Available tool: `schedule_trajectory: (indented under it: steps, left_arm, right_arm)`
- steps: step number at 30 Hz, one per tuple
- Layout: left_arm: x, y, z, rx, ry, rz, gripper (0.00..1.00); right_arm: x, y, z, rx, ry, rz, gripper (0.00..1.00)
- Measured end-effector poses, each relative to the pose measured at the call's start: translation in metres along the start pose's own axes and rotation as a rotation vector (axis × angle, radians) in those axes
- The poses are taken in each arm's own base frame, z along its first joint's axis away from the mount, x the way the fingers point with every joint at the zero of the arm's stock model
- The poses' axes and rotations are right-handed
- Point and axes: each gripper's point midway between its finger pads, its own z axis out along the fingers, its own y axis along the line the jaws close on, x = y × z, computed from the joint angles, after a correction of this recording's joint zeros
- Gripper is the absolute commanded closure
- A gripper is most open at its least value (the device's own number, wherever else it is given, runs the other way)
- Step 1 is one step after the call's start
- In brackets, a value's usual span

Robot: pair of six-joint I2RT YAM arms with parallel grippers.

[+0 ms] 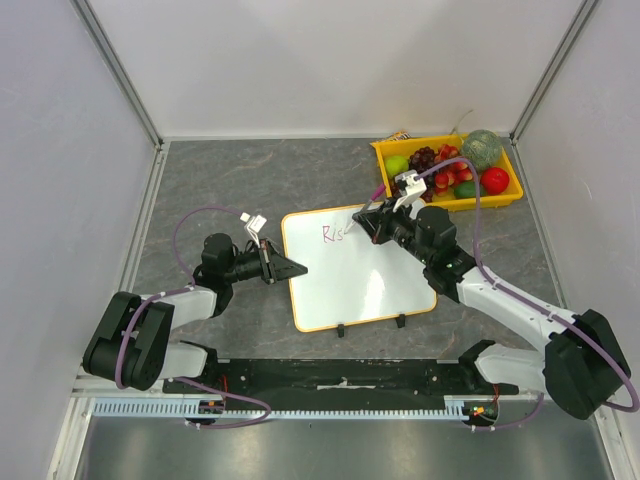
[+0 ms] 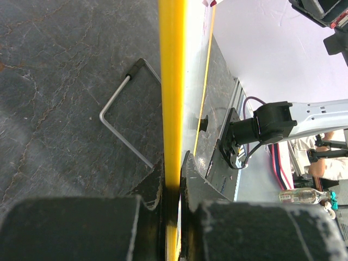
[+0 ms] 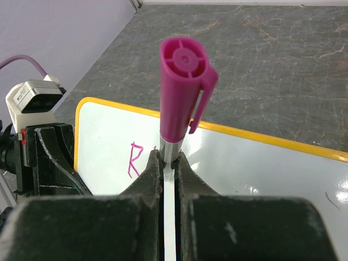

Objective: Write a sentence on the whiteboard

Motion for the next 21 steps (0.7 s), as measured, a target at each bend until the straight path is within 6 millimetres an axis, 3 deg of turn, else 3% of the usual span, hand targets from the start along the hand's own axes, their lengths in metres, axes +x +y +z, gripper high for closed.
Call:
schedule_trajectory:
  steps: [21]
  left_arm:
    - [0.0002, 0.0002, 0.0, -0.001, 0.001, -0.001, 0.98]
  right_arm:
    - [0.0038, -0.0041, 0.0009, 0.014, 0.004, -0.006, 1.0]
